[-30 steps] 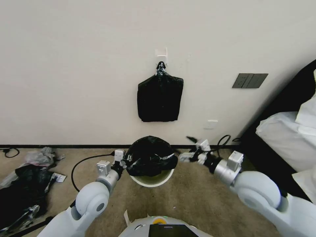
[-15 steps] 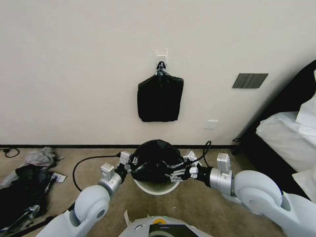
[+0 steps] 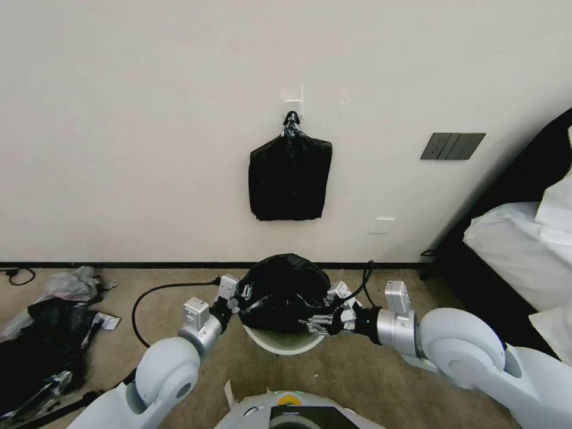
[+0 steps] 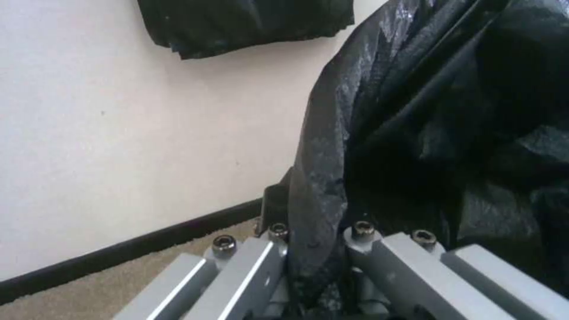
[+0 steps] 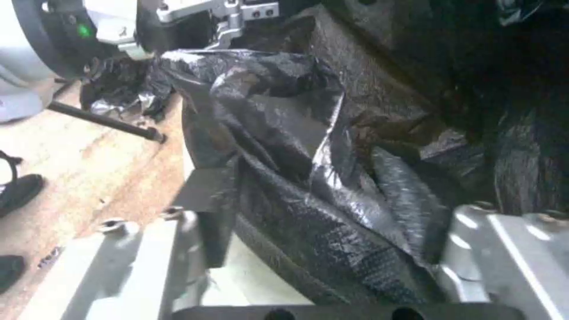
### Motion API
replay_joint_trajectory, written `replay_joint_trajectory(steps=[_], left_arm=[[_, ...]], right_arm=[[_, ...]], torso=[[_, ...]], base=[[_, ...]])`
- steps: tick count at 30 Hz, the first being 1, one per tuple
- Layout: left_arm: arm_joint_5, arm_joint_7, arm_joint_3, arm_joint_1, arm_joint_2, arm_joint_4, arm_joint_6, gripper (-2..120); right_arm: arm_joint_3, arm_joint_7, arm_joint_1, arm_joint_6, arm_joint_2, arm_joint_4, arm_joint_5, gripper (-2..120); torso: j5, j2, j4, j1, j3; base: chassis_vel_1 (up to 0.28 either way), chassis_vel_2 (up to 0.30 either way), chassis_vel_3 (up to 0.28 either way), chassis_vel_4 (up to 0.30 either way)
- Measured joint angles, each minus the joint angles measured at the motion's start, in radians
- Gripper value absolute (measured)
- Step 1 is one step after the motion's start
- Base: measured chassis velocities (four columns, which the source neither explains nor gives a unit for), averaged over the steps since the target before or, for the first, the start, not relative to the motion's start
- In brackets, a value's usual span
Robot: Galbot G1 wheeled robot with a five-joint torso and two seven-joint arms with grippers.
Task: Place a trash bag onto the trash bin.
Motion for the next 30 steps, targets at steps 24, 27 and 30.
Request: replay_joint_trajectory(steps=[24, 27, 30], left_arm=[[-0.236, -0.104, -0.073, -0.037, -0.012, -0.002, 0.063, 1], [-0.293, -0.119, -0.095, -0.043, -0.011, 0.001, 0.074, 1], [-0.38, -0.14, -0.132, -0.053, -0.008, 0.01, 0.086, 1]], right_arm=[[0.027, -0.011, -0.039, 0.059, -0.005, 0.005, -0.079, 0], [0.041, -0.012, -0.05, 0.067, 0.0, 0.005, -0.091, 0], [0.069, -0.013, -0.065, 0.077, 0.011, 0.005, -0.095, 0]], torso=[[-0.0001, 0.0, 0.0, 0.0, 0.0], [0.0, 0.0, 0.0, 0.0, 0.0], [-0.0001, 0.0, 0.0001, 0.0, 0.0]], base=[[0.0, 0.0, 0.0, 0.0], [0.0, 0.0, 0.0, 0.0], [0.0, 0.0, 0.0, 0.0]])
